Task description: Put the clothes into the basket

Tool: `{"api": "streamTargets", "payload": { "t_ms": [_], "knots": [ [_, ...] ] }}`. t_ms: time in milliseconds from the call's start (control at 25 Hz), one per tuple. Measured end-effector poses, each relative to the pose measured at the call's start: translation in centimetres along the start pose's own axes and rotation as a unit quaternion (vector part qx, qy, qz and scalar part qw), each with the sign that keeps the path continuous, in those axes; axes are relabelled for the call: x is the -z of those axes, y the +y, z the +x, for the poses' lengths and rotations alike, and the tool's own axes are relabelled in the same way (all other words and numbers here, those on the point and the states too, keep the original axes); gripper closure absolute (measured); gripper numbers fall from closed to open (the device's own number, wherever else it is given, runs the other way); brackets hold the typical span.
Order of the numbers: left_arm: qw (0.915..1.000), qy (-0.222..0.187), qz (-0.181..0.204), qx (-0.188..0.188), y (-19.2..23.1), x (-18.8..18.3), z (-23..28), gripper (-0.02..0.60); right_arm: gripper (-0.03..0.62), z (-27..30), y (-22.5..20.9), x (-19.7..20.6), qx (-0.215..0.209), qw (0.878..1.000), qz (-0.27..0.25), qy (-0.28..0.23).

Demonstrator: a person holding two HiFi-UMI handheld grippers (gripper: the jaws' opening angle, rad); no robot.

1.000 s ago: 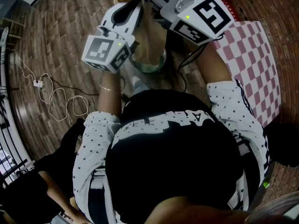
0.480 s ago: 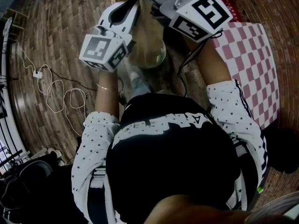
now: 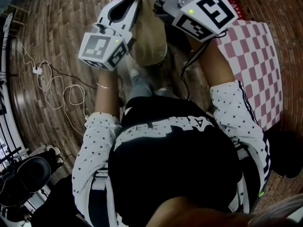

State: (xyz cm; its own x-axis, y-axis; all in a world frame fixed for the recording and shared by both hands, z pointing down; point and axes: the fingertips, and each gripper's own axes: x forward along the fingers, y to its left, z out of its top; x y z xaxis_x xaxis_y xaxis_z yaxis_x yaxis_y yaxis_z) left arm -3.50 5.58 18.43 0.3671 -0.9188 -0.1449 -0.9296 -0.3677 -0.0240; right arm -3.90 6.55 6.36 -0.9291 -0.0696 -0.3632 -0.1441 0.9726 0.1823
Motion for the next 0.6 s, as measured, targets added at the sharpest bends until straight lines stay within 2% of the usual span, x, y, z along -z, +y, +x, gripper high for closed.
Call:
{"api": "streamTargets", "payload": {
  "t_ms": [360,600],
  "knots": [
    [0.9996,0.010,-0.018,0.020,0.4,1.6,0.8,0.555,0.563,-0.5,-1.4,2.0,0.023,0.999,0.021,0.012],
    [0.9978,0.026,-0.045,0.041,1.2,4.5,1.8,0.555,0.564,-1.4,-2.7,5.9,0.043,0.997,0.041,0.047]
  ]
}}
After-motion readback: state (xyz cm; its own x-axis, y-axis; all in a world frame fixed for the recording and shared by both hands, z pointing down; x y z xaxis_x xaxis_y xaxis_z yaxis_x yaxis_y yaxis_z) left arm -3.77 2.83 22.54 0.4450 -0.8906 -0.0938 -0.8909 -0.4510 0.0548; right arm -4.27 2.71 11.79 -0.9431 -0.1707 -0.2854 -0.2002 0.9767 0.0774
